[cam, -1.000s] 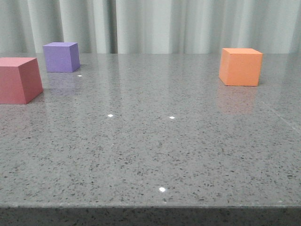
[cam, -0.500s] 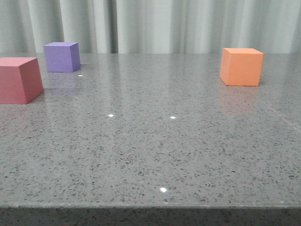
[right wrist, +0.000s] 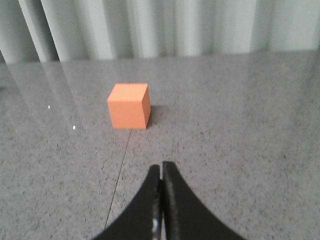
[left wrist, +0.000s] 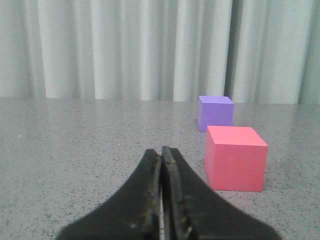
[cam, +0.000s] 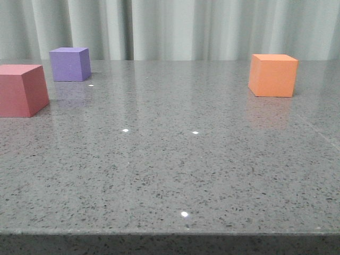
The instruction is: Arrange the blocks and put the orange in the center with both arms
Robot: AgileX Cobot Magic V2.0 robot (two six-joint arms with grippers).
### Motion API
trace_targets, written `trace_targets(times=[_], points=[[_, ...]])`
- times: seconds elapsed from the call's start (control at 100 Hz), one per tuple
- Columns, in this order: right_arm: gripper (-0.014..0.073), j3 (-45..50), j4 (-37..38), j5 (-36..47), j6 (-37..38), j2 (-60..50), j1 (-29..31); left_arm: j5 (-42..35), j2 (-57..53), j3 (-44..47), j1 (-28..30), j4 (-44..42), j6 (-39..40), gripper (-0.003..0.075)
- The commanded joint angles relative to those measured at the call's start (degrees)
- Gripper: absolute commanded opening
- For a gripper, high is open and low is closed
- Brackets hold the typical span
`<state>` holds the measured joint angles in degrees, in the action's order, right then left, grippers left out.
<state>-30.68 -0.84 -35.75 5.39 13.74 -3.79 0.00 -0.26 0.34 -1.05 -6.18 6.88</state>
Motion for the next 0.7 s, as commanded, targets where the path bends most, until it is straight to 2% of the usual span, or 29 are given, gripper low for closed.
trace_targets(times=[0.0,0.11,0.23,0.56,0.63,0.69], points=[[-0.0068,-7.47,-0.15,-4.43,-0.03,7.08,0.29,-4.56,-1.86,2.44,0.05,0.11,0.61,-0.0020],[-0.0068,-12.90,-1.52,-10.27,-0.03,14.23,0.29,-4.56,-1.86,2.44,0.05,0.11,0.61,-0.0020],[-0.0068,-16.80,-3.53,-12.55,-0.03,20.82,0.29,-4.56,-1.86,2.44,0.05,0.11,0.61,-0.0020],[-0.0062,-17.76,-4.27,-14.19,-0.03,29.10,0.29,-4.56,-1.86,2.44,0.05,0.11,0.61,-0.0020],[-0.0016,-17.76,-4.27,-14.52,-0.03,29.45,0.29,-4.56,-1.86,2.44,0.05,0.11,0.61,-0.0020],[0.0078,-17.76,-4.27,-14.87,-0.03,29.45,0.29,-4.56,-1.86,2.44,0.05,0.11,0.61,-0.0020]])
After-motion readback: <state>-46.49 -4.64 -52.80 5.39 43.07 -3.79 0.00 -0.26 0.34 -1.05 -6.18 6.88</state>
